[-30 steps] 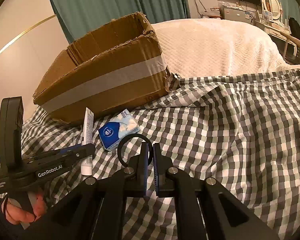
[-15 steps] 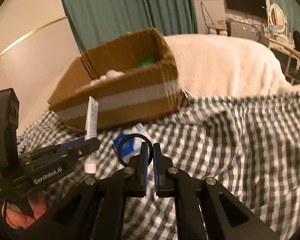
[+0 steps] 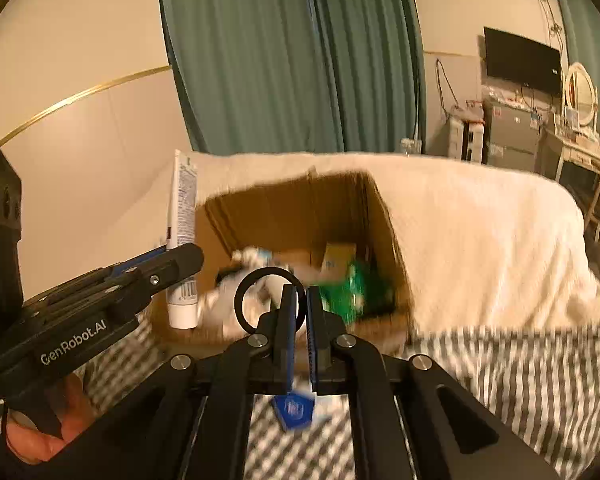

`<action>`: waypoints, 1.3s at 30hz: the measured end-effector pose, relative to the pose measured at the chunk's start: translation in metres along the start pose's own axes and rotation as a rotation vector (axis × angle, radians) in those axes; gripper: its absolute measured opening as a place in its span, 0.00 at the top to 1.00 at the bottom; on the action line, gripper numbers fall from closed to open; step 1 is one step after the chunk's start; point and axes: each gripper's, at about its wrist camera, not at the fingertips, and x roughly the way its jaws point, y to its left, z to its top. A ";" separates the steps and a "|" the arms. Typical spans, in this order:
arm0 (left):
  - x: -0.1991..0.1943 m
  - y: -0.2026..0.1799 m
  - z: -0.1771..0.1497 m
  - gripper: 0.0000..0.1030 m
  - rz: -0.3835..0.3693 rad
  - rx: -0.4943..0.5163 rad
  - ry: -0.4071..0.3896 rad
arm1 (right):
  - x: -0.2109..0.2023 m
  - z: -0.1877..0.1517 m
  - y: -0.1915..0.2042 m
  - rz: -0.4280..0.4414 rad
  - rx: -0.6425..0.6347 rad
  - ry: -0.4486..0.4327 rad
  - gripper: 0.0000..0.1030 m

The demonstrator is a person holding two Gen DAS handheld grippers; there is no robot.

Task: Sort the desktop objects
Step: 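Carry the toothpaste tube and scissors over the cardboard box and open both tools, then move the left tool back to the blue tissue pack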

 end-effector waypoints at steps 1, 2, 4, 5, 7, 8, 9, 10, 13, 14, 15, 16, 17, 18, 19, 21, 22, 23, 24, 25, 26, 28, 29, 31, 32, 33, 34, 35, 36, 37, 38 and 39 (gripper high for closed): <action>0.008 0.005 0.004 0.80 0.008 -0.009 0.000 | 0.010 0.008 -0.001 0.001 0.003 0.003 0.96; 0.017 0.011 0.008 0.80 0.015 -0.015 -0.001 | 0.020 0.013 -0.002 0.006 0.008 0.012 0.96; 0.037 0.022 0.011 0.80 0.043 -0.015 0.011 | 0.046 0.022 -0.006 -0.001 0.014 0.041 0.96; 0.047 0.027 0.010 0.80 0.058 -0.010 0.023 | 0.055 0.022 -0.007 -0.014 0.013 0.048 0.96; 0.063 0.035 0.003 0.79 0.082 0.004 0.042 | 0.074 0.022 -0.012 -0.029 0.020 0.067 0.96; 0.069 0.037 -0.001 0.78 0.081 0.017 0.054 | 0.081 0.020 -0.016 -0.021 0.031 0.074 0.94; 0.073 0.039 -0.006 0.75 0.085 0.028 0.061 | 0.084 0.019 -0.020 -0.012 0.043 0.078 0.90; 0.077 0.040 -0.010 0.61 0.091 0.037 0.068 | 0.086 0.018 -0.024 -0.011 0.056 0.072 0.73; 0.074 0.044 -0.017 0.15 0.104 0.031 0.058 | 0.080 0.015 -0.030 -0.023 0.094 0.020 0.42; 0.069 0.045 -0.017 0.15 0.104 0.024 0.044 | 0.076 0.015 -0.031 -0.025 0.100 0.012 0.42; 0.062 0.046 -0.017 0.15 0.105 0.021 0.032 | 0.072 0.016 -0.031 -0.030 0.107 0.005 0.42; 0.055 0.045 -0.017 0.14 0.108 0.020 0.021 | 0.063 0.015 -0.033 -0.030 0.120 -0.010 0.42; 0.046 0.044 -0.016 0.11 0.112 0.019 0.009 | 0.054 0.014 -0.033 -0.030 0.128 -0.021 0.42; 0.035 0.040 -0.014 0.09 0.112 0.017 -0.006 | 0.047 0.016 -0.035 -0.031 0.131 -0.029 0.42; 0.025 0.036 -0.013 0.06 0.103 0.015 -0.021 | 0.038 0.016 -0.036 -0.035 0.129 -0.034 0.42; 0.007 0.028 -0.012 0.01 0.081 0.020 -0.038 | 0.014 0.015 -0.036 -0.059 0.114 -0.050 0.42; -0.003 0.022 -0.014 0.00 0.075 0.029 -0.046 | 0.001 0.013 -0.037 -0.071 0.104 -0.057 0.42; -0.011 0.016 -0.015 0.00 0.072 0.035 -0.055 | -0.014 0.010 -0.039 -0.087 0.101 -0.069 0.42; -0.019 0.010 -0.018 0.00 0.064 0.046 -0.063 | -0.023 0.007 -0.040 -0.100 0.101 -0.075 0.41; -0.023 0.005 -0.022 0.00 0.056 0.058 -0.063 | -0.037 0.002 -0.043 -0.122 0.104 -0.083 0.39; -0.025 -0.001 -0.027 0.00 0.054 0.072 -0.052 | -0.044 -0.002 -0.046 -0.137 0.106 -0.088 0.36; -0.024 -0.011 -0.041 0.00 0.063 0.094 -0.011 | -0.058 -0.014 -0.053 -0.169 0.116 -0.092 0.33; -0.023 -0.016 -0.050 0.00 0.059 0.103 0.004 | -0.061 -0.021 -0.058 -0.178 0.124 -0.088 0.30; -0.021 -0.024 -0.070 0.00 0.049 0.121 0.026 | -0.066 -0.036 -0.068 -0.207 0.146 -0.078 0.28; -0.019 -0.027 -0.081 0.00 0.044 0.128 0.036 | -0.066 -0.046 -0.074 -0.223 0.161 -0.068 0.27; -0.015 -0.030 -0.093 0.00 0.035 0.132 0.053 | -0.065 -0.055 -0.080 -0.234 0.174 -0.054 0.27; -0.010 -0.034 -0.102 0.00 0.021 0.137 0.072 | -0.064 -0.065 -0.085 -0.239 0.189 -0.036 0.27; -0.002 -0.036 -0.112 0.00 0.009 0.141 0.101 | -0.061 -0.078 -0.091 -0.242 0.209 -0.016 0.27; 0.007 -0.039 -0.121 0.00 0.006 0.145 0.135 | -0.057 -0.089 -0.095 -0.245 0.216 0.003 0.27; 0.016 -0.041 -0.130 0.00 0.006 0.150 0.167 | -0.053 -0.100 -0.098 -0.250 0.215 0.017 0.27; 0.022 -0.044 -0.137 0.00 0.000 0.158 0.179 | -0.050 -0.111 -0.100 -0.259 0.214 0.024 0.27; 0.029 -0.046 -0.144 0.00 -0.001 0.177 0.186 | -0.045 -0.122 -0.103 -0.260 0.216 0.035 0.27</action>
